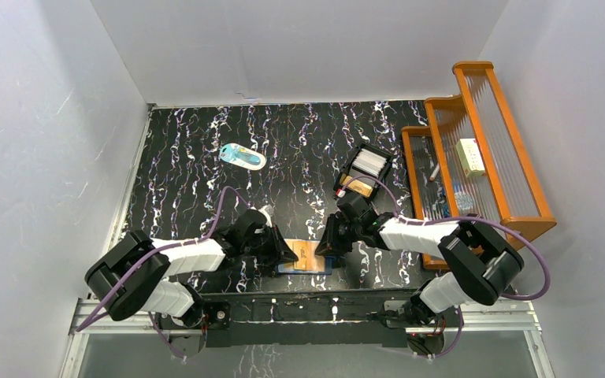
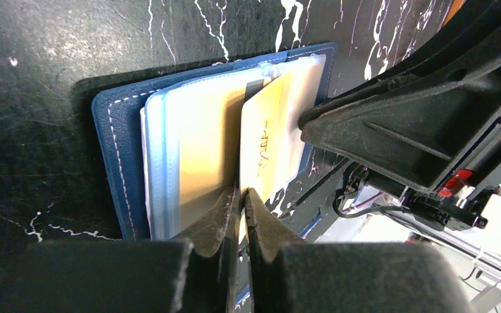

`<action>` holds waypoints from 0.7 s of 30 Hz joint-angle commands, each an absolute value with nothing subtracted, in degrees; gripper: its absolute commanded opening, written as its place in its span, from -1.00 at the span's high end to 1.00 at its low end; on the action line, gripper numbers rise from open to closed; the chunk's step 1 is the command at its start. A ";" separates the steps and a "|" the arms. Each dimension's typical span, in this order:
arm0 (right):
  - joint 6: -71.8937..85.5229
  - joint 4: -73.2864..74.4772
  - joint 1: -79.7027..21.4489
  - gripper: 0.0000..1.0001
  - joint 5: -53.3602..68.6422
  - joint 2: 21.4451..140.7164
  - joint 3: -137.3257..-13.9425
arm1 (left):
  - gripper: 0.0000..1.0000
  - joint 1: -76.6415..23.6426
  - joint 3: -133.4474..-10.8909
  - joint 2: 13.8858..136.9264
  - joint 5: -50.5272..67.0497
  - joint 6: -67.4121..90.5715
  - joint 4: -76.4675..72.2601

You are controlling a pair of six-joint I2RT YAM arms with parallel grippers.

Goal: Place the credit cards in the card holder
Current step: Insert the credit card into the card holder.

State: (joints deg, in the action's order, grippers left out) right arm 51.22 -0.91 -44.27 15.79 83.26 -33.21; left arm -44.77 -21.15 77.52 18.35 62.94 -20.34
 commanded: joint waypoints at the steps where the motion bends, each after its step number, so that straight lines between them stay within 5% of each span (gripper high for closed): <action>1: 49.60 3.31 -44.49 0.53 11.24 80.58 -34.98 | 0.87 -45.94 -23.64 78.13 15.21 61.25 -16.86; 7: 46.54 9.46 -44.52 0.44 4.57 75.21 -36.09 | 0.45 -46.22 -27.13 77.00 13.11 59.20 -11.58; 21: 47.54 4.91 -44.52 0.48 3.87 78.07 -31.91 | 0.34 -49.29 -31.91 83.87 14.05 57.05 -11.34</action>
State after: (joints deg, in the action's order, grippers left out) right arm 47.13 7.86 -44.38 4.64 77.19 -33.06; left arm -47.86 -29.91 82.13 14.59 59.09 -13.26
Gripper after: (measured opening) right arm 0.269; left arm 0.327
